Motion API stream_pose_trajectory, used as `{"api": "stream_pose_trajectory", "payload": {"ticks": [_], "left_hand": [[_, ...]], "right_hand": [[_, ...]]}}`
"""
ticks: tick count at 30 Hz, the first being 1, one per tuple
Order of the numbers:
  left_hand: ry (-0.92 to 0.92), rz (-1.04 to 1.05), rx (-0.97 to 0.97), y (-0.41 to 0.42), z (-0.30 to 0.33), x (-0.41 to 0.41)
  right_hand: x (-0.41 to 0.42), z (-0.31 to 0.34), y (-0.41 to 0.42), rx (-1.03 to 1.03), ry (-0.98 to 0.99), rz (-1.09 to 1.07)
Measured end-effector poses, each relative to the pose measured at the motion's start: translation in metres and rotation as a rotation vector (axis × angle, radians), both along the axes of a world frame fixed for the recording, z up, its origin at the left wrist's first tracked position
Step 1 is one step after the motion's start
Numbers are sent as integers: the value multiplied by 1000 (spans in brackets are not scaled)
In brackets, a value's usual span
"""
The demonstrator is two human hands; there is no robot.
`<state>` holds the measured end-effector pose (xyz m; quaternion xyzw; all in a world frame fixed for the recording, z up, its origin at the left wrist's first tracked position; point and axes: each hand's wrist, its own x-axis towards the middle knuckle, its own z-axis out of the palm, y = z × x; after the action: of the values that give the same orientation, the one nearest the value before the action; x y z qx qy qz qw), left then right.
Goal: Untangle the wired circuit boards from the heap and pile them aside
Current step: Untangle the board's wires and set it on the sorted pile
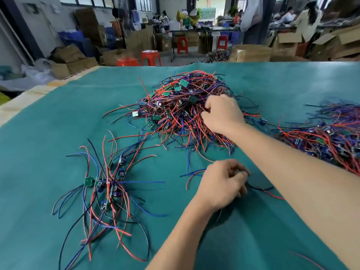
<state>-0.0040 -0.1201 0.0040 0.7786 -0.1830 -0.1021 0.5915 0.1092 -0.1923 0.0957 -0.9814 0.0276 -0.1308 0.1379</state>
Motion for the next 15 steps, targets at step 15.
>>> {"api": "stream_pose_trajectory", "payload": {"ticks": [15], "left_hand": [[29,12,-61,0,4,-1]], "right_hand": [[-7,-32,-48,191,-69,-145]]}}
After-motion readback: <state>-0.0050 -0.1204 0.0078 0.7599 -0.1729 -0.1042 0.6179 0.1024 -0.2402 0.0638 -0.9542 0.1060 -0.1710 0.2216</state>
